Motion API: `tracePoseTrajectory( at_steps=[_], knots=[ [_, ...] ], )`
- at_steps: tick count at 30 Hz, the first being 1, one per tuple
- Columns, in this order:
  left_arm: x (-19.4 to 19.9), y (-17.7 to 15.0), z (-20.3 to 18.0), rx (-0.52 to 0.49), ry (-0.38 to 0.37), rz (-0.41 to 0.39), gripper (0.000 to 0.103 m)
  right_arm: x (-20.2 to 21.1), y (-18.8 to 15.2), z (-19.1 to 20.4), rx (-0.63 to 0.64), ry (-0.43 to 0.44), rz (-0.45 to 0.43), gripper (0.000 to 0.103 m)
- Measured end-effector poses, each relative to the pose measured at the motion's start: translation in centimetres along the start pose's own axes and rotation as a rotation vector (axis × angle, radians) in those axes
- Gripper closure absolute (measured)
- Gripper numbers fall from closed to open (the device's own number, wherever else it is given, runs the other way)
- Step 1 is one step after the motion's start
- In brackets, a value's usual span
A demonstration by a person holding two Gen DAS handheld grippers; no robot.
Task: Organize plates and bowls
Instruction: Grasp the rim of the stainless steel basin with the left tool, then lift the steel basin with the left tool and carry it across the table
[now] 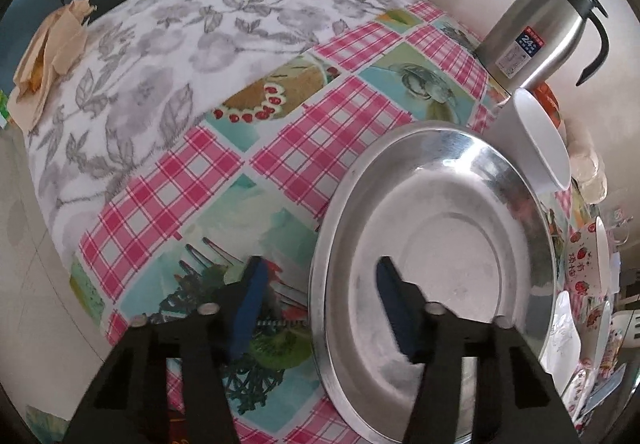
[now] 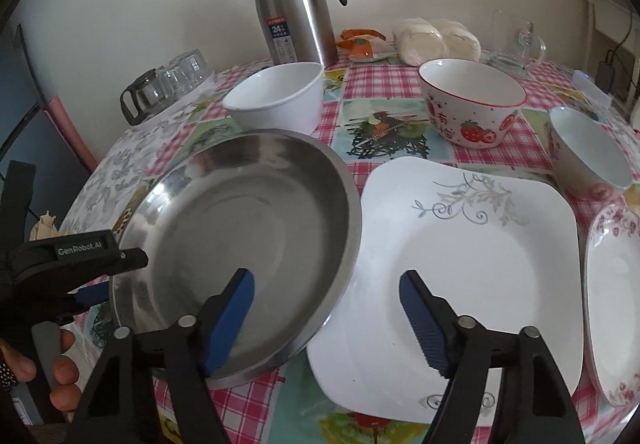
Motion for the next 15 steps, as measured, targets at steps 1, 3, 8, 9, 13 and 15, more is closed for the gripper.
tracePoseTrajectory(
  at_steps=[1, 3, 8, 9, 13, 15],
  knots=[
    [-0.1, 0.0, 0.0, 0.002, -0.007, 0.004, 0.055, -0.1, 0.1, 0.1, 0.003, 0.002, 0.001, 0.03],
    [-0.2, -0.2, -0.1, -0.002, -0.024, 0.008, 0.063, -0.4, 0.2, 0.1, 0.005, 0.003, 0.006, 0.032],
    [-0.3, -0.3, -0.4, -0.022, -0.035, 0.005, 0.082, -0.9, 0.3, 0.2, 0.017, 0.001, 0.018, 0.046],
    [-0.3, -0.3, -0.3, -0.021, -0.025, 0.005, 0.086, -1.0, 0.3, 0.2, 0.019, 0.006, 0.02, 0.046],
    [-0.3, -0.3, 0.6, 0.01, -0.034, 0.017, 0.087, -1.3, 0.5, 0.5, 0.029, 0.014, 0.022, 0.049],
    [-0.1, -0.4, 0.9, 0.021, -0.025, 0.022, 0.087, -1.4, 0.6, 0.8, 0.041, 0.017, 0.022, 0.049]
  ],
)
Point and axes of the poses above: each gripper's, at about its wrist camera, not at the fingertips, and x roughly against the way its jaws point, z to its left, y to its top, the point moved 1 cm from there along -x, roughly the way its jaws point, and after that the axes turned 8 degrees about y, right-handed, at the moved point
